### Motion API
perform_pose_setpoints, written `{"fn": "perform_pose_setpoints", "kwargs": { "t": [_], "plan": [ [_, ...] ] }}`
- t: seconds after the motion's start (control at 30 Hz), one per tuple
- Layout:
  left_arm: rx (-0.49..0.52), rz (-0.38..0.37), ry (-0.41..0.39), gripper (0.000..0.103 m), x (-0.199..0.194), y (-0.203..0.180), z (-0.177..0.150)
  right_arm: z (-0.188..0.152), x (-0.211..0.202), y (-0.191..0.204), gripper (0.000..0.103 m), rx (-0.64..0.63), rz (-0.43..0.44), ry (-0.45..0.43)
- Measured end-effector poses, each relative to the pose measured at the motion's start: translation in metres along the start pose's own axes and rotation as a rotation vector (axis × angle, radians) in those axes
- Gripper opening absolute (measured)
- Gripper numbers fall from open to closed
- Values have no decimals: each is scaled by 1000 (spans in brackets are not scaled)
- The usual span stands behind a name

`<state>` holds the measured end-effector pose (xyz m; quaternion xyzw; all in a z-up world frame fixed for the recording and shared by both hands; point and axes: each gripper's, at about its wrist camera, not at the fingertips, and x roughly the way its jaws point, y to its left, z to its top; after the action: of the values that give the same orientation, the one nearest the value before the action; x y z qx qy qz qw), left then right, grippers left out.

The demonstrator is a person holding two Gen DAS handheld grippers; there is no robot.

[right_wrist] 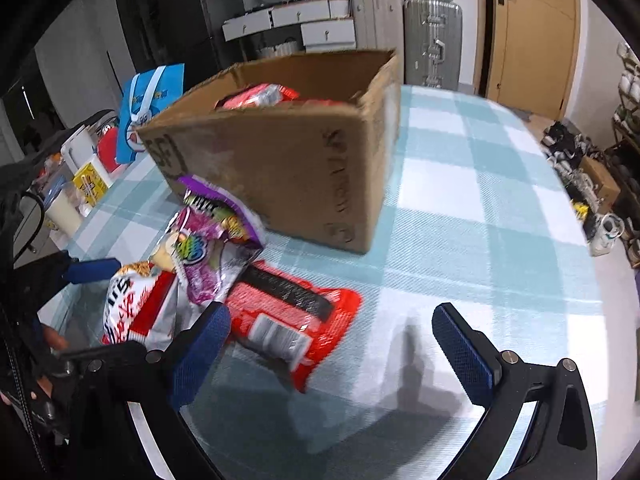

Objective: Organize snacks
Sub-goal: 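Move the right gripper to the red wafer pack while the left gripper approaches the white noodle bag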

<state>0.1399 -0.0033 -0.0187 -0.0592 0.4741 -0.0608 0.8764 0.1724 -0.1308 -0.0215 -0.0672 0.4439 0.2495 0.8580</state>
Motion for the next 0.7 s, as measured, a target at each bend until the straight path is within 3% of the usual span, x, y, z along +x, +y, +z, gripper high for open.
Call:
{"fn": "perform_pose_setpoints", "kwargs": {
  "t": [0.37, 0.7],
  "plan": [
    [-3, 9, 4, 103, 1, 6, 6, -4, 18, 16, 102, -13, -23, 24],
    [-2, 5, 8, 103, 1, 7, -3, -5, 14, -8, 102, 10, -73, 42]
  ]
}}
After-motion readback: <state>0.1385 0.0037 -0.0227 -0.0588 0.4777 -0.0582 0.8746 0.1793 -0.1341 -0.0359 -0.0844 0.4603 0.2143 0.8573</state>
